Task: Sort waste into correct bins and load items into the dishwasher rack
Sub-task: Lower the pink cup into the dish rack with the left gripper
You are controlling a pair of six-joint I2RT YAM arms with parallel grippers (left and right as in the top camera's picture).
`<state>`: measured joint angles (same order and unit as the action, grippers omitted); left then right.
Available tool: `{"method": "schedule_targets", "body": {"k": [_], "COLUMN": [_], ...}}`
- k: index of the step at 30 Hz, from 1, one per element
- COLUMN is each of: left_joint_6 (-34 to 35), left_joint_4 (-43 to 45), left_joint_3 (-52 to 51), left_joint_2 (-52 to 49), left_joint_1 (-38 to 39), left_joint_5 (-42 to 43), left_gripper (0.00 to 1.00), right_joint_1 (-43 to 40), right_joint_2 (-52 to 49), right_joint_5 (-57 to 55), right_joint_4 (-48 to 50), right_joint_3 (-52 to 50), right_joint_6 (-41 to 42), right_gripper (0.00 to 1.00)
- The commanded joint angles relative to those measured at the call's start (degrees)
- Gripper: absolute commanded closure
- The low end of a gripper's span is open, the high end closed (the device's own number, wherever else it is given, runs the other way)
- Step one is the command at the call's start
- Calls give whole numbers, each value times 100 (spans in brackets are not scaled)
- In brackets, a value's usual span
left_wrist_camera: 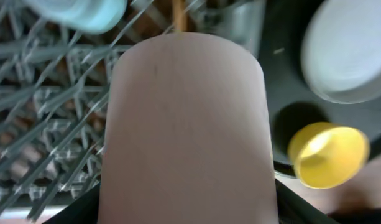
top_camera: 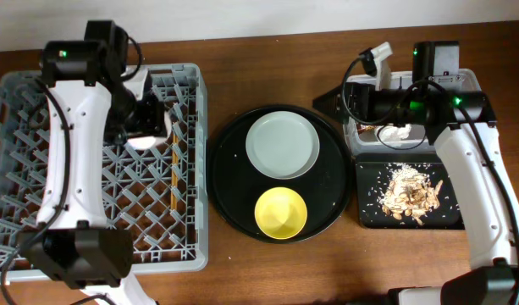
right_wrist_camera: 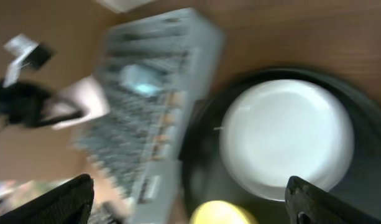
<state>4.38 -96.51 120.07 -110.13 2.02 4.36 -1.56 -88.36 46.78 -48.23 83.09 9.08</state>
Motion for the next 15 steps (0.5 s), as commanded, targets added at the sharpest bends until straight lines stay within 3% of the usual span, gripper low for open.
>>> {"method": "schedule_targets", "body": {"k": [1, 7, 15], "left_joint_6": [247, 247, 306], "left_joint_4": [-22, 109, 505], "left_joint_3": [-758, -1792, -1899], "left_joint_2": [131, 131, 129], "left_joint_1": [-116, -127, -321], "left_joint_5": [-367, -442, -435], "left_gripper": [50, 50, 51], "right_joint_1": [4, 4, 4], "right_joint_2": [-11, -11, -11], "right_joint_5": [-1681, -2247, -2247], "right_joint_4": [-2, 0, -2], "right_joint_3": [46, 46, 46], "right_joint_6": [26, 24, 24], "right_gripper": [1, 1, 1]}}
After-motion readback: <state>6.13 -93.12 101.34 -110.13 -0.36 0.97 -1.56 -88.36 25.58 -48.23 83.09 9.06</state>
